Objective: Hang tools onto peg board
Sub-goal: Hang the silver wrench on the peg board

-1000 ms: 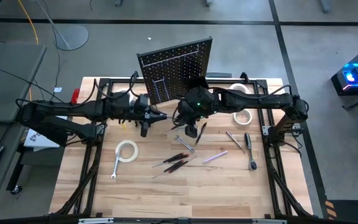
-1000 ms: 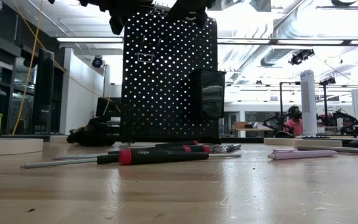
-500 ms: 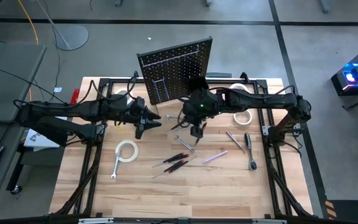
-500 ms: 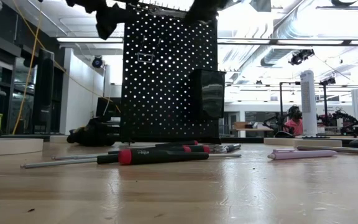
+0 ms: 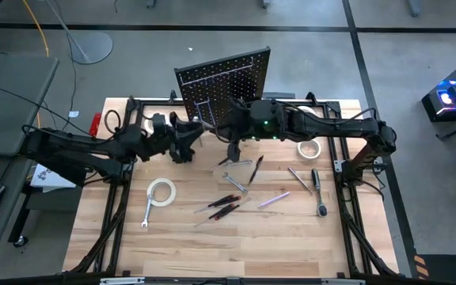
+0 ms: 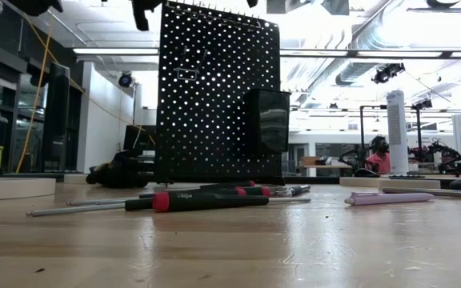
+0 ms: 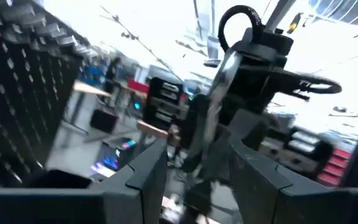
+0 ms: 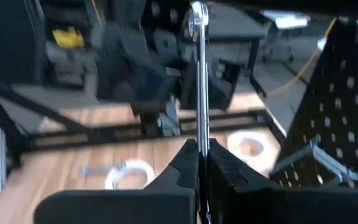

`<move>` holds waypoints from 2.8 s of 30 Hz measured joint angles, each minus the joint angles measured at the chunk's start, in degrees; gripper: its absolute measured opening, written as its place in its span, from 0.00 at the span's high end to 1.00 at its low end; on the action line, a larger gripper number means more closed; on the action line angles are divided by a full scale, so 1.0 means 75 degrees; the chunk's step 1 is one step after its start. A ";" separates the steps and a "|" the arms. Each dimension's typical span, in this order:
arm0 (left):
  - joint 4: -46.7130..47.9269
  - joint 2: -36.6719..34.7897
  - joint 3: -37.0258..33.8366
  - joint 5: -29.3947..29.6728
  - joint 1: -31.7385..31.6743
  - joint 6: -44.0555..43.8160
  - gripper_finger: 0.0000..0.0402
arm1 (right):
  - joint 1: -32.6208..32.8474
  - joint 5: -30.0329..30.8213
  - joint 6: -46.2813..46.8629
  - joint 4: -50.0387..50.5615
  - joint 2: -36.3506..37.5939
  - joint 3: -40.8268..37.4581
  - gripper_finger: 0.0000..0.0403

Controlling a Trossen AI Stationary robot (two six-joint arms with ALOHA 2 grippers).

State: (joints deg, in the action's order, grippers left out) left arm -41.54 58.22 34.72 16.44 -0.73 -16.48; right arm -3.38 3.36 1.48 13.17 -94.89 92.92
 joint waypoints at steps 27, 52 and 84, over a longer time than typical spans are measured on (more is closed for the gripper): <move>-0.1661 0.0137 -0.0003 -0.0057 0.0000 0.0438 0.63 | 0.0018 -0.0507 0.0815 -0.1906 -0.0353 0.0000 1.00; -0.1427 0.0437 0.0388 -0.0785 0.0005 0.0669 0.97 | 0.0015 -0.1114 0.1206 -0.2009 -0.0487 0.0003 1.00; 0.5049 0.0197 0.0376 -0.2619 -0.0866 -0.0803 1.00 | 0.0003 0.0756 0.0606 0.2189 0.1310 0.0003 0.64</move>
State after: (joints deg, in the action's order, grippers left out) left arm -3.68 59.70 37.54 -3.20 -7.22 -22.50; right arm -3.36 9.03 6.02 29.58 -85.07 92.95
